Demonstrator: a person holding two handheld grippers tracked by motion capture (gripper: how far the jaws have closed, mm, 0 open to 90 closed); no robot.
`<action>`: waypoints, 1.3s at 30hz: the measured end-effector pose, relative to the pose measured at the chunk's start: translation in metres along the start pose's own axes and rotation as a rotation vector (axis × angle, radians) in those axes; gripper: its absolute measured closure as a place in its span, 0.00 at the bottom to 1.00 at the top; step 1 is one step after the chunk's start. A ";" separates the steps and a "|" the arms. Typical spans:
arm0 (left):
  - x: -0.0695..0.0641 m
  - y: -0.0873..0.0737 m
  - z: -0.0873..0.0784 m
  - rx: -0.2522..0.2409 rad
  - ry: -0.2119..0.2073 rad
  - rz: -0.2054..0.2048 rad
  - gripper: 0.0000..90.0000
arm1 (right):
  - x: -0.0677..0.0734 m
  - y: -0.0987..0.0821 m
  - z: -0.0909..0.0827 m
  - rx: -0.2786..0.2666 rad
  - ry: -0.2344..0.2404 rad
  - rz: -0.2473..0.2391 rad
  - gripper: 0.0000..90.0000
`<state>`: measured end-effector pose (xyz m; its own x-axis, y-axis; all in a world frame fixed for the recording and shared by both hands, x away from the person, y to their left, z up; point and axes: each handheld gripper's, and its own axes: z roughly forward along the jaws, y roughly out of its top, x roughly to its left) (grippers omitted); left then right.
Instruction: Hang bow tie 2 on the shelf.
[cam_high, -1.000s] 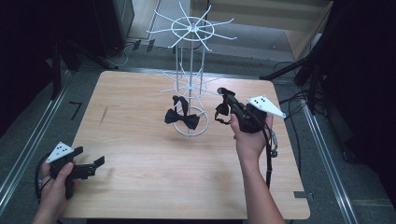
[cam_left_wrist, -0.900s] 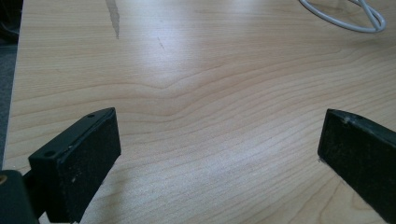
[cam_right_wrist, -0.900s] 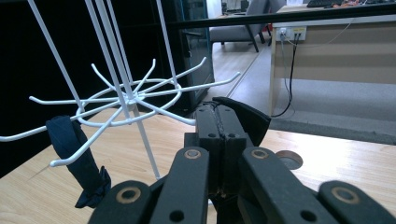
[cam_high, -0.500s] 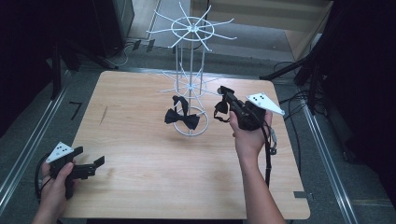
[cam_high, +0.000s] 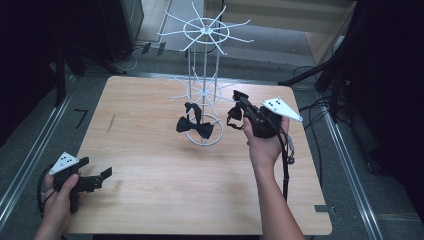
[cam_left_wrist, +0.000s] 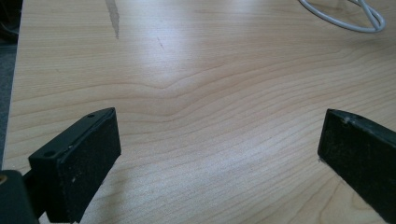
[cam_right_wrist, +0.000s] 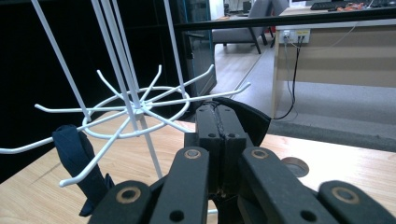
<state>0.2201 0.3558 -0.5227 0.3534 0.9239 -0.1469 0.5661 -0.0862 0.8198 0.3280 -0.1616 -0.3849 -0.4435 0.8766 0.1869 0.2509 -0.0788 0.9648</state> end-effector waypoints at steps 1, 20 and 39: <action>0.000 0.000 0.000 -0.001 0.001 0.000 0.00 | 0.001 0.000 0.000 0.000 0.000 -0.001 1.00; 0.000 0.000 0.000 0.000 -0.003 -0.002 0.00 | 0.007 -0.003 0.011 0.015 0.010 -0.009 1.00; 0.001 0.000 0.000 0.001 -0.003 0.000 0.00 | 0.023 -0.008 0.031 0.033 0.050 -0.035 1.00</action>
<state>0.2202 0.3565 -0.5227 0.3557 0.9226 -0.1492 0.5672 -0.0862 0.8191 0.3425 -0.1257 -0.3944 -0.4943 0.8538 0.1632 0.2627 -0.0322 0.9643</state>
